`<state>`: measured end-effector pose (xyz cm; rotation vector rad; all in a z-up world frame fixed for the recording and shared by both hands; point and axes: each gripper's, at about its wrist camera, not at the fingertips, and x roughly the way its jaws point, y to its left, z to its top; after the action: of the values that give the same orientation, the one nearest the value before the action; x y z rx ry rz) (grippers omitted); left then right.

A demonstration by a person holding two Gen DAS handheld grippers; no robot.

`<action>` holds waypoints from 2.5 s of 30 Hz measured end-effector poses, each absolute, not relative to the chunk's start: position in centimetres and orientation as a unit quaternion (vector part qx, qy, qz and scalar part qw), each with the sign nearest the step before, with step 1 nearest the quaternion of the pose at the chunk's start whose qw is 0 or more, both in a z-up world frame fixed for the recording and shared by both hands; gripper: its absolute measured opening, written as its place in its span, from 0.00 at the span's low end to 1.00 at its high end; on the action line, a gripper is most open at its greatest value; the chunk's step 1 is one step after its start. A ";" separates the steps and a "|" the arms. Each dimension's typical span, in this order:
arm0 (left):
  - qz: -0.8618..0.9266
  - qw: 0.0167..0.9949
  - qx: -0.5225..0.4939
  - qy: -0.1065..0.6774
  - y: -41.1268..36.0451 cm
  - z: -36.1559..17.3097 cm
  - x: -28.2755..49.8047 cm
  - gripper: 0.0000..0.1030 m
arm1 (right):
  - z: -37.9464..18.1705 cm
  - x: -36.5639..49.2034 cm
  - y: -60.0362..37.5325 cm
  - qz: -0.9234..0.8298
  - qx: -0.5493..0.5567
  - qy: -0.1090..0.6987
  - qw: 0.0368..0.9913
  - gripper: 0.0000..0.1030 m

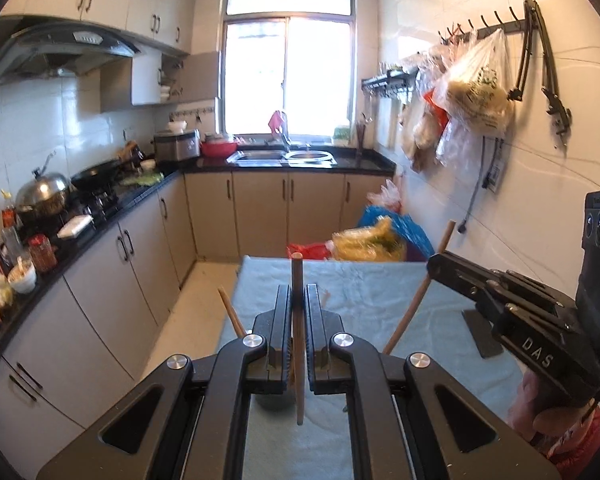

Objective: Organize utensils
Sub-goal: 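Carry both upright chopsticks over the dark holder cup, then lower both chopsticks into the holder cup, pushing them down among the others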

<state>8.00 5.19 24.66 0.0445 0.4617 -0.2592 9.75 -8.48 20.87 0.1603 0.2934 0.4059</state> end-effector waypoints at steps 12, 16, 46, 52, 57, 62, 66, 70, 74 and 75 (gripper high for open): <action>-0.110 0.966 -0.016 0.236 7.5 24.5 14.1 0.06 | 21.5 16.0 -4.4 0.197 0.082 0.144 0.966 0.07; -0.099 0.965 -0.023 0.243 8.0 22.9 15.9 0.06 | 19.9 17.6 -3.5 0.191 0.076 0.158 0.966 0.07; 0.019 0.757 -0.414 0.505 29.4 -4.3 22.0 0.21 | 14.5 19.7 -2.9 0.202 0.074 0.211 0.953 0.07; 0.041 0.732 -0.475 0.487 30.1 -7.3 22.7 0.23 | 14.4 19.6 -2.7 0.204 0.071 0.213 0.953 0.07; 0.040 0.714 -0.512 0.476 30.4 -9.2 23.9 0.23 | 14.3 19.7 -2.8 0.200 0.073 0.212 0.954 0.07; 0.023 0.714 -0.524 0.463 29.9 -10.1 24.8 0.15 | 14.2 20.0 -3.0 0.203 0.075 0.215 0.952 0.07; 0.015 0.723 -0.514 0.461 29.1 -9.9 25.1 0.07 | 13.9 20.1 -3.0 0.204 0.077 0.219 0.951 0.07; 0.010 0.737 -0.501 0.454 28.5 -8.5 24.5 0.06 | 13.8 20.1 -3.2 0.201 0.079 0.219 0.952 0.07; -0.004 0.773 -0.465 0.432 27.0 -4.5 23.3 0.05 | 13.9 20.1 -3.3 0.199 0.079 0.216 0.953 0.07; -0.010 0.783 -0.454 0.425 26.5 -3.3 22.9 0.05 | 14.0 20.0 -3.3 0.198 0.080 0.214 0.953 0.07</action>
<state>22.93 26.49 -3.30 -0.9795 0.9175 -0.0219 20.00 -3.34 14.03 0.1616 0.4348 0.4033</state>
